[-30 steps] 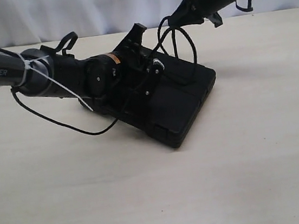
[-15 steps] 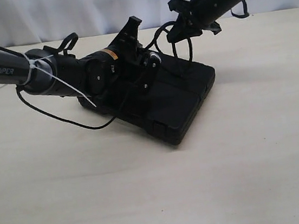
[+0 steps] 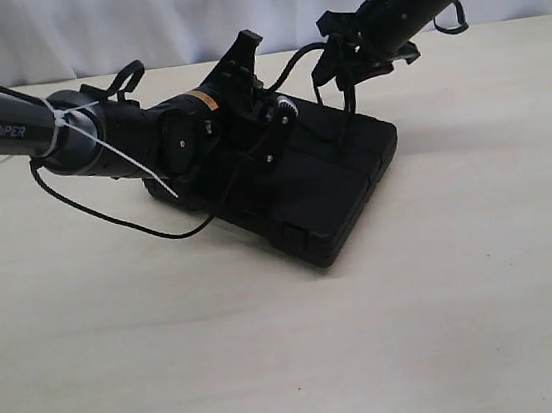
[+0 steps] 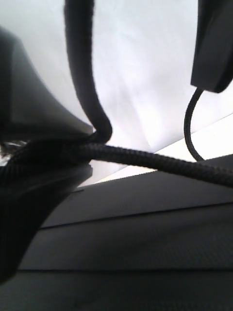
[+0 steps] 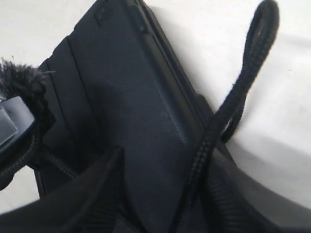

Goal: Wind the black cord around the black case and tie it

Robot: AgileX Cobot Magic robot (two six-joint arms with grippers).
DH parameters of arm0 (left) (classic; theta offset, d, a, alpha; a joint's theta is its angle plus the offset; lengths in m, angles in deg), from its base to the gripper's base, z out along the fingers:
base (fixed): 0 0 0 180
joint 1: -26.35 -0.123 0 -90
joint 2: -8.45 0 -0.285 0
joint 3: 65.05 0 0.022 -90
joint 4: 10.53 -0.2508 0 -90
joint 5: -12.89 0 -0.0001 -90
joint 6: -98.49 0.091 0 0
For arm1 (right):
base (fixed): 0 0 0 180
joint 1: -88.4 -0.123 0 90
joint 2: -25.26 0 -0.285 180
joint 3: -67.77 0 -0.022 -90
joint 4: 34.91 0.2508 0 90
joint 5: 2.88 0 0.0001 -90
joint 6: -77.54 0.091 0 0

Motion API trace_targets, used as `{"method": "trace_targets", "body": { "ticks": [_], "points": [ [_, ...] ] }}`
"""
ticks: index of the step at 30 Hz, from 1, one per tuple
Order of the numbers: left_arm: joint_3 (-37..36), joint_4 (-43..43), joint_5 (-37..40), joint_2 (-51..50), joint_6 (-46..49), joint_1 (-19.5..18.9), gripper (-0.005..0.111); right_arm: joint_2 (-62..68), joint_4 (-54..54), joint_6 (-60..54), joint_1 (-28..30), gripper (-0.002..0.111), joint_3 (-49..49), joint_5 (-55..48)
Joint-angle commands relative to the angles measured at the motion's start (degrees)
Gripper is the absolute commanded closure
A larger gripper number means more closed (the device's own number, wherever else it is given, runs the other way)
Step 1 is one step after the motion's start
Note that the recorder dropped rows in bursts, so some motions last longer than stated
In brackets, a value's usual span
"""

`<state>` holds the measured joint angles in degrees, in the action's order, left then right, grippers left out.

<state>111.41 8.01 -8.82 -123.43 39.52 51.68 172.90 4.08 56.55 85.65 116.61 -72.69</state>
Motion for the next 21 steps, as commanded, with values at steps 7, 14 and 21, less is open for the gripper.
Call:
{"method": "trace_targets", "body": {
  "ticks": [7,14,21],
  "points": [
    [0.4,0.5,-0.9,-0.3,1.7,-0.3,0.107,-2.7,-7.2,4.1,-0.1,0.064,-1.0,-0.2],
    [0.4,0.5,-0.8,-0.3,1.7,-0.3,0.107,-2.8,-6.2,3.9,-0.1,0.104,-1.8,-0.2],
    [0.4,0.5,-0.8,-0.3,1.7,-0.3,0.107,-4.0,-6.2,4.1,-0.6,0.104,-2.7,-0.2]
  ]
}}
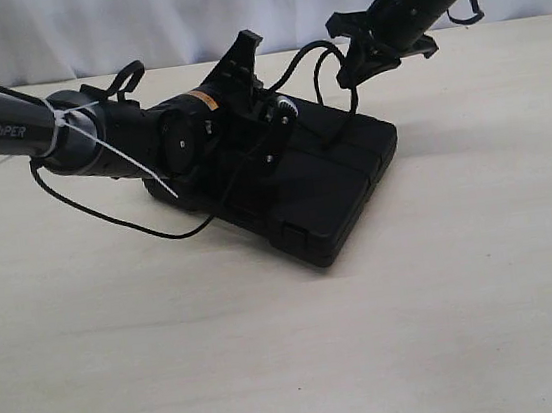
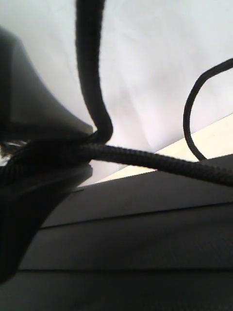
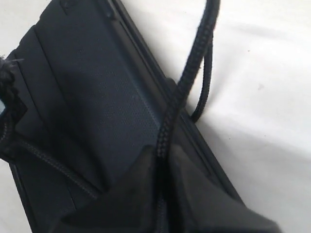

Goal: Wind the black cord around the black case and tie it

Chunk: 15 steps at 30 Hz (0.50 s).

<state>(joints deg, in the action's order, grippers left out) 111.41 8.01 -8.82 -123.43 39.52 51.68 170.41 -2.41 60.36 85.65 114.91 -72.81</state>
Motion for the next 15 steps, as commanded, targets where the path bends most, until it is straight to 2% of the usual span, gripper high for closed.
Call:
{"method": "trace_targets", "body": {
  "ticks": [1,4,6,7,10,12,15],
  "points": [
    [0.4,0.5,-0.8,-0.3,1.7,-0.3,0.107,-1.7,0.3,-0.4,-0.8,0.104,-2.0,0.0],
    [0.4,0.5,-0.6,-0.3,1.7,-0.3,0.107,-2.2,1.0,-2.9,-2.0,0.104,-5.2,0.0],
    [0.4,0.7,0.0,-0.3,1.2,-0.3,0.107,-2.7,5.8,-5.0,-2.6,0.104,-7.0,0.0],
    [0.4,0.7,0.0,-0.3,-2.8,-0.3,0.107,-3.5,7.5,-6.1,-2.7,0.104,-7.6,0.0],
    [0.4,0.7,-1.2,-0.3,-5.7,-0.3,0.106,-5.1,7.5,-6.1,-2.7,0.104,-9.3,0.0],
    [0.4,0.7,-1.3,-0.3,-5.8,-0.2,0.099,-6.0,7.5,-6.2,-2.7,0.104,-11.0,0.0],
    [0.4,6.9,-1.8,-0.3,-5.8,0.9,0.077,-6.2,7.7,-7.7,-2.7,0.104,-13.9,0.0]
  ]
}}
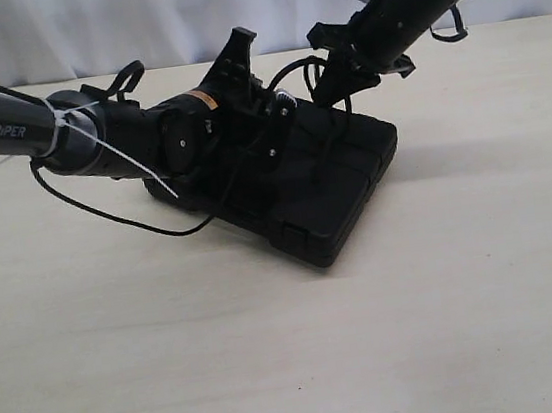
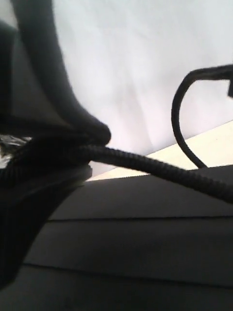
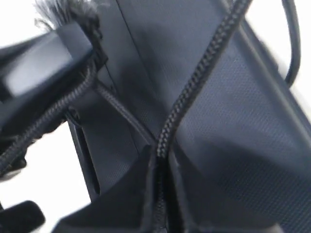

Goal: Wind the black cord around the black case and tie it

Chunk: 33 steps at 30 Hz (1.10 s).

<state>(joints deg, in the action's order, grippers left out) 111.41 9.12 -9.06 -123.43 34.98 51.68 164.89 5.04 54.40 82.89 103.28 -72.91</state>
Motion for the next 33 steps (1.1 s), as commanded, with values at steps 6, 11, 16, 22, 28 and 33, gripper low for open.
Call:
{"method": "trace_targets", "body": {
  "ticks": [6,11,16,22,28,33],
  "points": [
    [0.4,32.3,-23.3,-0.3,1.9,7.1,0.052,-0.6,2.9,-3.7,0.1,0.104,-2.8,0.1],
    [-0.4,41.6,-26.1,-0.3,6.4,11.1,0.052,-0.6,2.9,-3.7,0.1,0.104,-2.8,0.1],
    [-3.5,49.0,-23.2,-0.3,6.4,12.3,0.052,-0.6,2.9,-4.5,0.1,0.104,-2.8,0.1],
    [-7.8,53.7,-14.6,6.6,4.1,12.7,0.052,-0.6,2.9,-4.5,0.1,0.104,-2.8,0.1],
    [-10.4,62.6,16.6,13.2,0.1,12.5,0.052,-0.6,2.9,-4.5,0.1,0.104,-2.8,0.1],
    [-7.1,63.8,19.1,10.7,-11.9,12.5,0.052,-0.6,2.9,-4.5,0.1,0.104,-2.8,0.1]
  ]
}}
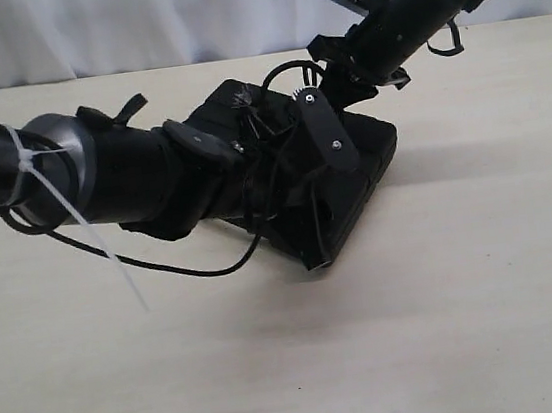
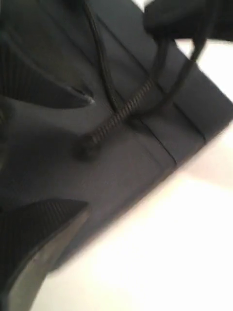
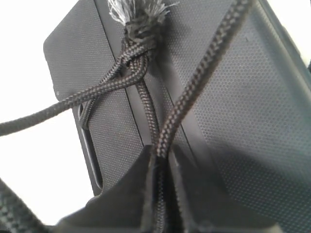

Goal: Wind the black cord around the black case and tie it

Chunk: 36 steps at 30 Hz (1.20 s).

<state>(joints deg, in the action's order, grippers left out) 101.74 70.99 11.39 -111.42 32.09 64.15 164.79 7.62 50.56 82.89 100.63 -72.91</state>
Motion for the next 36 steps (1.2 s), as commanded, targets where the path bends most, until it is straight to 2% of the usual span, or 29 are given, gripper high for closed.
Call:
{"method": "trace_targets", "body": {
  "ticks": [1,8,15,18,21,22,23,25,30,33,36],
  "points": [
    [3.4,2.0,-3.0,-1.9,-11.5,0.1,0.052,-0.5,0.3,-0.7,0.1,0.104,-0.2,0.1],
    [7.0,2.0,-0.6,-4.7,-20.0,-0.8,0.052,-0.5,0.3,-0.4,0.1,0.104,-0.2,0.1],
    [7.0,1.6,-0.9,-6.4,-20.9,-1.5,0.055,-0.5,0.3,-0.4,0.1,0.104,-0.2,0.1],
    [7.1,1.5,0.9,-7.1,-20.3,-1.5,0.068,-0.5,0.4,0.2,0.1,0.104,-0.2,0.1],
    [7.1,1.5,-1.0,-7.2,-19.0,-1.5,0.091,-0.5,0.4,0.8,0.1,0.103,-0.2,0.1],
    [7.1,1.5,-1.3,-7.1,-19.0,-1.5,0.103,-0.5,0.4,0.8,0.1,0.102,-0.2,0.1],
    [7.1,1.5,-1.6,-6.9,-18.9,-1.5,0.107,-0.5,0.4,0.8,0.1,0.099,-0.2,0.1],
    [7.1,1.5,-1.9,-6.5,-18.9,-1.5,0.107,-0.5,0.4,0.8,0.1,0.090,-0.2,0.1],
    [7.0,1.9,-1.6,-4.2,-19.3,-1.5,0.107,-1.6,-0.1,1.3,0.3,0.058,-0.2,0.1],
    [6.5,3.2,2.3,-2.3,-19.3,-1.5,0.107,-3.6,-2.1,2.3,1.5,0.047,-0.2,0.1],
    [5.8,3.2,3.2,-1.0,-19.3,-1.5,0.107,-6.1,-5.2,3.8,3.8,0.042,-0.2,0.1]
  ]
}}
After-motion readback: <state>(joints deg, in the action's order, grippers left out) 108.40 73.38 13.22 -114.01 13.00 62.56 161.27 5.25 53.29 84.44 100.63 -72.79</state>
